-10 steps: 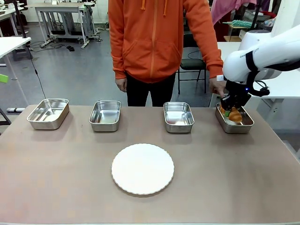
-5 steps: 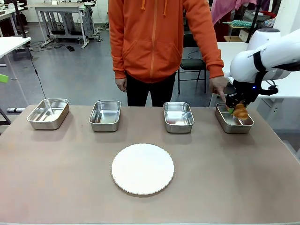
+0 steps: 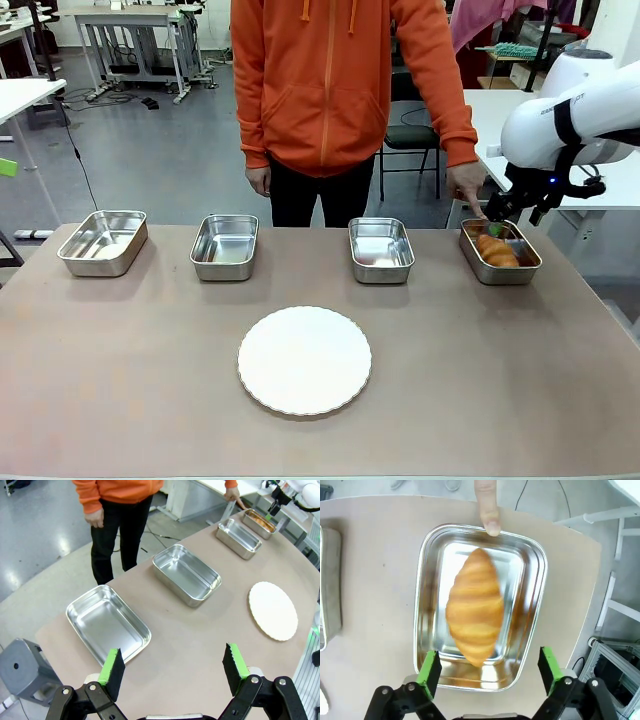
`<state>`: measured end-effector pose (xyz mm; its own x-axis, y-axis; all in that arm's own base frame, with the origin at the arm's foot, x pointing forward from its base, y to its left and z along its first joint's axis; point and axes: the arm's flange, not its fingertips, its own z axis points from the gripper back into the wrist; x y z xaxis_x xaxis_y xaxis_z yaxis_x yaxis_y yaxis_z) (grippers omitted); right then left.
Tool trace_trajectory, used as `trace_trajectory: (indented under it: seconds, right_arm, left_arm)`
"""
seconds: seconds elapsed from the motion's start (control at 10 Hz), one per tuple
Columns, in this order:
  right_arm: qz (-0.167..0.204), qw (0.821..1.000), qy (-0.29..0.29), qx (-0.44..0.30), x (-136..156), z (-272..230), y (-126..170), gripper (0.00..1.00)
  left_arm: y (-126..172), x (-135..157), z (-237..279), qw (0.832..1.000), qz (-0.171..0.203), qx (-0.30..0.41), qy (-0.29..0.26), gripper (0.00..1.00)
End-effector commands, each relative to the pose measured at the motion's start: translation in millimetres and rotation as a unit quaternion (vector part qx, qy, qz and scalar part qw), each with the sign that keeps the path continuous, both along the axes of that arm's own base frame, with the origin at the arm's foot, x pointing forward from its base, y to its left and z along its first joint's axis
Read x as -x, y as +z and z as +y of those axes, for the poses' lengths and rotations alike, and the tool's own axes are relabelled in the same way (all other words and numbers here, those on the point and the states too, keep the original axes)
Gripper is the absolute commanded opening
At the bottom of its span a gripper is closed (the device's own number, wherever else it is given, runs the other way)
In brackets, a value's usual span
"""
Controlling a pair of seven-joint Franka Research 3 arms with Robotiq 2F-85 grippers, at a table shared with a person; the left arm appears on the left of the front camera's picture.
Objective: Place the bread in the container.
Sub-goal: Place the Butter Roll into the Airtight Container indicated by the human.
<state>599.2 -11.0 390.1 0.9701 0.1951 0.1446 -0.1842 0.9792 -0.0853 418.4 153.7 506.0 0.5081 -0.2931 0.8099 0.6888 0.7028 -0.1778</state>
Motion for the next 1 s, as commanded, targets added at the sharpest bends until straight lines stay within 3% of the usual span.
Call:
trace_trajectory:
  seconds: [0.0,0.9]
  right_arm:
    - [-0.001,1.000,0.002,0.004,-1.1,-0.1,-1.6,1.00]
    - [0.002,1.000,0.000,0.000,-0.3,0.3,-2.8,1.00]
  left_arm:
    - [0.0,0.7,0.5,1.000,-0.004,0.006,0.000,1.00]
    - [0.0,0.7,0.5,1.000,-0.004,0.006,0.000,1.00]
